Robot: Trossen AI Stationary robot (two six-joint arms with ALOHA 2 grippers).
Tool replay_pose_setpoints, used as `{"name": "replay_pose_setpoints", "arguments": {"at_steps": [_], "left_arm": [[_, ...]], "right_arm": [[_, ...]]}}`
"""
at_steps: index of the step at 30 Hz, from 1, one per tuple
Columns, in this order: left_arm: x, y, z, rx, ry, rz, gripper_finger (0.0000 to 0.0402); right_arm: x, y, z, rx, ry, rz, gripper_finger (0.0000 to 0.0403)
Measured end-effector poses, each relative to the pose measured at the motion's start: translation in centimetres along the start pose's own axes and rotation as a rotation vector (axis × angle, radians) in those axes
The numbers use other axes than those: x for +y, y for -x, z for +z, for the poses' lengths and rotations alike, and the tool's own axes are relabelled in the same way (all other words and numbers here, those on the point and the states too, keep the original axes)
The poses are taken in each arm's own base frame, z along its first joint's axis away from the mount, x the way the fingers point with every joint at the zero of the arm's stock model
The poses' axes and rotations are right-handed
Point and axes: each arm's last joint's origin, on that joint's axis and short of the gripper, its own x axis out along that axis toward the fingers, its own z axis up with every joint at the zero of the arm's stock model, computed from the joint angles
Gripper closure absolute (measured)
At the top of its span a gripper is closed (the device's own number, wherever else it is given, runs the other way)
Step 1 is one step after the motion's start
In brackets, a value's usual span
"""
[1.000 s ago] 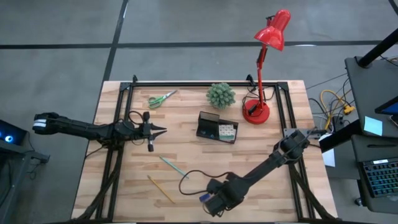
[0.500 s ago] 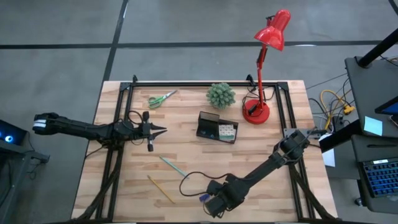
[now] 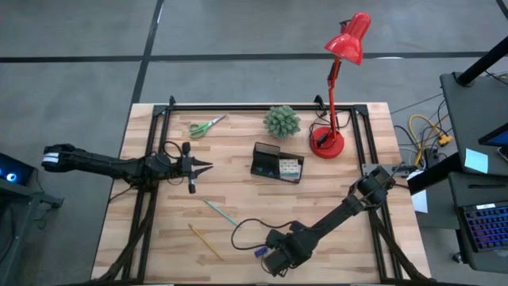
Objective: Pick and place office supplies into organizer
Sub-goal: Put the green eraser into the black desk organizer
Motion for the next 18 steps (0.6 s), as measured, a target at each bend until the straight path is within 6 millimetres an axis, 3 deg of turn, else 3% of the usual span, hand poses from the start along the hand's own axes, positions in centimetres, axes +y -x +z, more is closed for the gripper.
{"name": "replay_pose_setpoints", "arguments": {"at_steps": [15,18], "left_arm": [[-0.01,-0.01,-0.02,0.001,0.0,0.0,0.0375],[-0.01,-0.02,-0.04,0.003,-0.001,-0.001,0.0375]], "right_arm": [[0.1,0.01,-0.16,0.04,0.026,0.021,0.0385],[0.08,0.02,-0.12,0.039,0.045,0.022,0.0387]]}}
